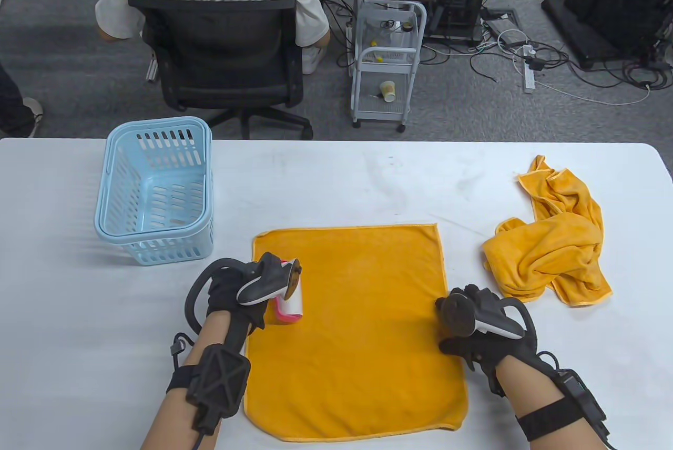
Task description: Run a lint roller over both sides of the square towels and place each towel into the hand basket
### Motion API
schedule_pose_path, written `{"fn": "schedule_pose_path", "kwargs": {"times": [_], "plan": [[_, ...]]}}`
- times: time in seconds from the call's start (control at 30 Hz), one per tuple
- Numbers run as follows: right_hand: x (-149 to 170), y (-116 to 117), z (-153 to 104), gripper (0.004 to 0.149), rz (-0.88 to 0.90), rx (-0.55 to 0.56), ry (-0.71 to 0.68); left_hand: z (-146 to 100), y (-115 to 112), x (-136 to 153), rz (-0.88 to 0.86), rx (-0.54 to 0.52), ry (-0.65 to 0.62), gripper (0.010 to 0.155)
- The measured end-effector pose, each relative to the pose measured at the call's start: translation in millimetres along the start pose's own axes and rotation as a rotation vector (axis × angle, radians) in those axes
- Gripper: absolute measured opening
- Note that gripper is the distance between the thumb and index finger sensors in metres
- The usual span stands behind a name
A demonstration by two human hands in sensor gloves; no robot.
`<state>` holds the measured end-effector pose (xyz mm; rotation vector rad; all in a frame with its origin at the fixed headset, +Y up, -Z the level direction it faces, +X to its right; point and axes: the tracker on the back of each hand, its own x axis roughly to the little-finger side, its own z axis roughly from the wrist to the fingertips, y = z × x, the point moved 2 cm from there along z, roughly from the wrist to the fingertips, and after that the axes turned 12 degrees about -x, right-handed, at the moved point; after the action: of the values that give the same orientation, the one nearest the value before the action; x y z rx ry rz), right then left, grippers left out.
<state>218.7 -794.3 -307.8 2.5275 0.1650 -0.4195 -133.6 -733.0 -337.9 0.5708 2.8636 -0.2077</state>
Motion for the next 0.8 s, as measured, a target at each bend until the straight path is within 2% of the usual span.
{"fn": "schedule_pose_path", "kwargs": {"times": [0.1,0.23,0.37,0.47,0.8], "plan": [[0,0,0,0.085,0.001,0.000,-0.001,3,15,-42,-0.127,-0.057,-0.108,0.056],[1,0,1,0.086,0.004,-0.004,-0.004,9,26,-85,-0.157,-0.085,-0.202,0.056],[1,0,1,0.085,0.005,-0.005,-0.004,14,20,-99,-0.149,-0.058,-0.219,0.056],[1,0,1,0.086,0.007,-0.004,-0.004,14,9,-89,-0.045,-0.054,-0.186,0.055],[1,-1,1,0.086,-0.005,-0.006,0.000,-10,-16,-9,0.320,0.062,0.016,0.052]]}}
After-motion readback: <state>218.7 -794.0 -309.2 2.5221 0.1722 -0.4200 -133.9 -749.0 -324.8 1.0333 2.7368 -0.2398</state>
